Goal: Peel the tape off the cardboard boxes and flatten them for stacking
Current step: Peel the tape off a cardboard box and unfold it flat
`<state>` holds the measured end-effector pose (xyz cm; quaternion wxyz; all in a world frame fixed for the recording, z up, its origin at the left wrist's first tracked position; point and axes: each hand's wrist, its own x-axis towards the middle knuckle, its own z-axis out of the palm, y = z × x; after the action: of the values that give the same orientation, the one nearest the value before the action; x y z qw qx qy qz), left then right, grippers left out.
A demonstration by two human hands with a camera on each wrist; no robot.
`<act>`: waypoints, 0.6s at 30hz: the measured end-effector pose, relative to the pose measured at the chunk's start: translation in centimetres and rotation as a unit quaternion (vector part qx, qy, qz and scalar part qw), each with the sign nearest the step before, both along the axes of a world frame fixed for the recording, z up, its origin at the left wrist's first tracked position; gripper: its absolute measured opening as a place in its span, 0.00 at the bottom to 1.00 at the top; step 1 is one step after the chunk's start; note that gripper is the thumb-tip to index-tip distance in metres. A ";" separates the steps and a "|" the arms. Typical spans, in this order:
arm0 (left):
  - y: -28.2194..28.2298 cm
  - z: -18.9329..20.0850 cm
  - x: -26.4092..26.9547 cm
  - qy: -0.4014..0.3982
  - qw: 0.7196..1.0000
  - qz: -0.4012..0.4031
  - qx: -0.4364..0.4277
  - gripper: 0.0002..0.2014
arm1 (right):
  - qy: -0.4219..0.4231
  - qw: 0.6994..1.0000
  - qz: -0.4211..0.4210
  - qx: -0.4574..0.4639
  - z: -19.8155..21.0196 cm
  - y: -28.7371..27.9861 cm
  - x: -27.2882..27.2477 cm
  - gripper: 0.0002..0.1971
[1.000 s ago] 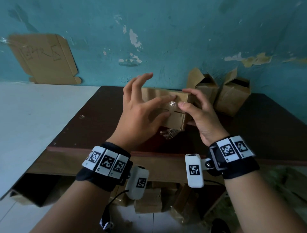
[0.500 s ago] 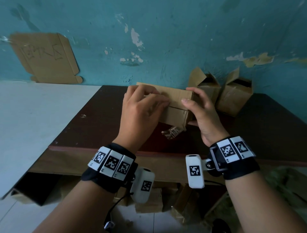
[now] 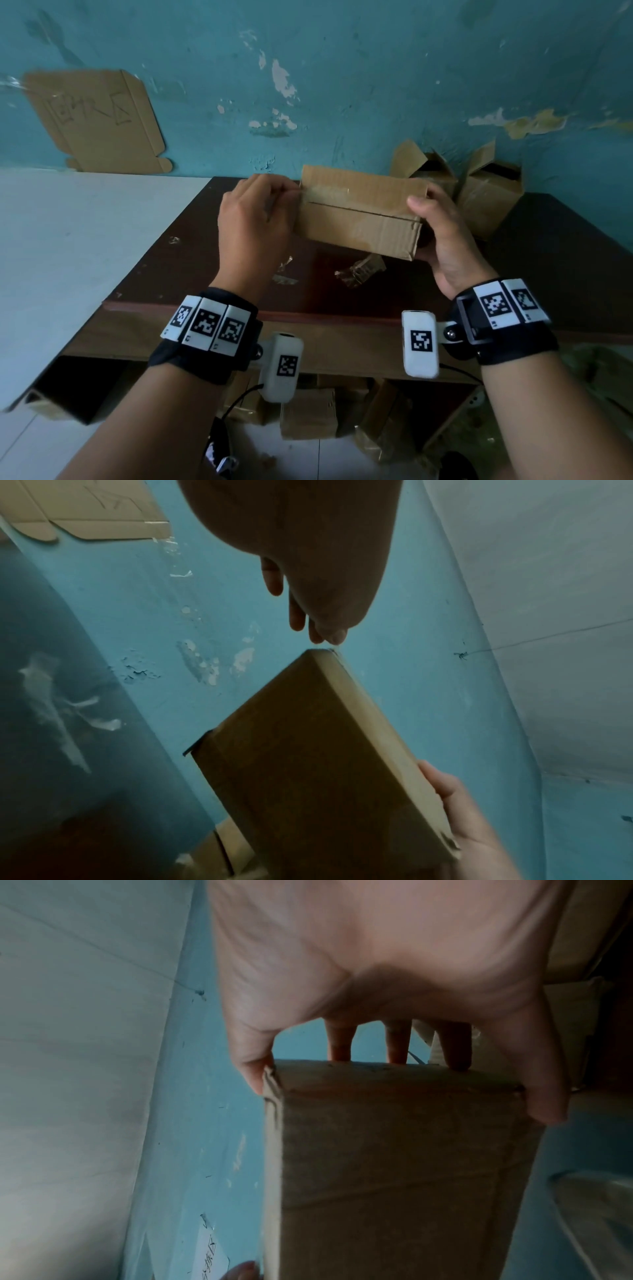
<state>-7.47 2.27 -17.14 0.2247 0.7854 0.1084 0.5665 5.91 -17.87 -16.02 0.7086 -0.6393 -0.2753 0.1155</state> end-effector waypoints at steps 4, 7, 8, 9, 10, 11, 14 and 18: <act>-0.4 0.1 0.0 0.016 0.995 -0.038 -0.089 0.05 | -0.013 1.000 0.003 -0.008 0.0 -0.1 0.1 0.28; -1.1 0.6 0.1 -0.035 0.947 -0.169 -0.271 0.11 | 0.026 0.999 0.020 0.013 0.0 -0.3 0.2 0.12; -1.3 1.0 0.1 -0.048 0.921 -0.210 -0.324 0.11 | 0.036 0.999 0.025 0.017 0.0 -0.4 0.4 0.10; -1.3 1.2 0.0 -0.055 0.900 -0.240 -0.359 0.11 | 0.034 0.999 0.026 0.019 0.0 -0.5 0.5 0.10; -1.3 1.4 -0.1 -0.060 0.882 -0.267 -0.385 0.11 | 0.031 0.999 0.028 0.019 0.0 -0.6 0.5 0.10; -1.2 1.4 -0.1 -0.061 0.871 -0.285 -0.395 0.11 | 0.035 0.999 0.031 0.020 0.0 -0.7 0.5 0.10; -0.8 1.1 -0.1 -0.035 0.884 -0.313 -0.346 0.08 | 0.063 0.997 0.033 0.022 -0.1 -0.7 0.4 0.10; -1.3 1.3 -0.2 0.018 0.906 -0.300 -0.299 0.13 | 0.062 0.997 0.023 0.028 -0.2 -0.8 0.5 0.10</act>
<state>-7.64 1.00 -15.89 0.6065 0.6866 0.0360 0.3993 6.36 -18.67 -16.20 0.7387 -0.6047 -0.2489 0.1633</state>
